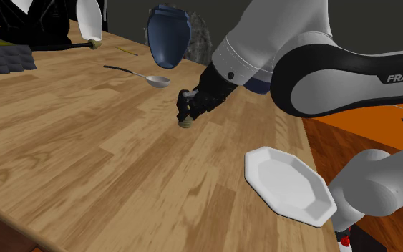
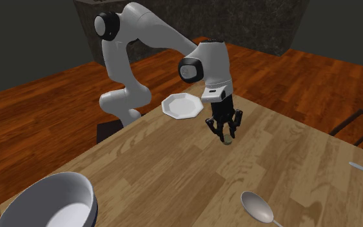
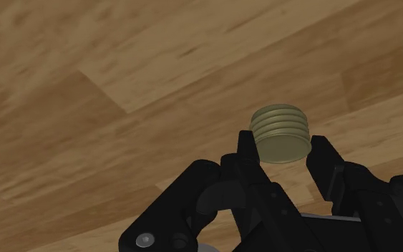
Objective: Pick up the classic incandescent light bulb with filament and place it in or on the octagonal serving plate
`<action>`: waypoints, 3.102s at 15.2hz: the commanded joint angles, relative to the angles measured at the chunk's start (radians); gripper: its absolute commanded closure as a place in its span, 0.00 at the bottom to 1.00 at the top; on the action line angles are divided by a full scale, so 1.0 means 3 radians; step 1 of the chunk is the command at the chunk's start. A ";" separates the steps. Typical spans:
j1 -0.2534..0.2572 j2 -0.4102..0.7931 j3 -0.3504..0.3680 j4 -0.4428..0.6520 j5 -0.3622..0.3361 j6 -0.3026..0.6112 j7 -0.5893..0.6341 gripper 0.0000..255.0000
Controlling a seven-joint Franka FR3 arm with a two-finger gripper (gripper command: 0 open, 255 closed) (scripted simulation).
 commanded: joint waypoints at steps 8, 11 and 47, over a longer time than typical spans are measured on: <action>0.0010 -0.0049 -0.0066 0.0180 0.0006 -0.0230 -0.0038 1.00; 0.0011 -0.0069 -0.0102 0.0296 0.0005 -0.0366 -0.0056 1.00; 0.1428 -0.2946 -0.0522 -0.1071 0.0631 -0.1987 0.0224 1.00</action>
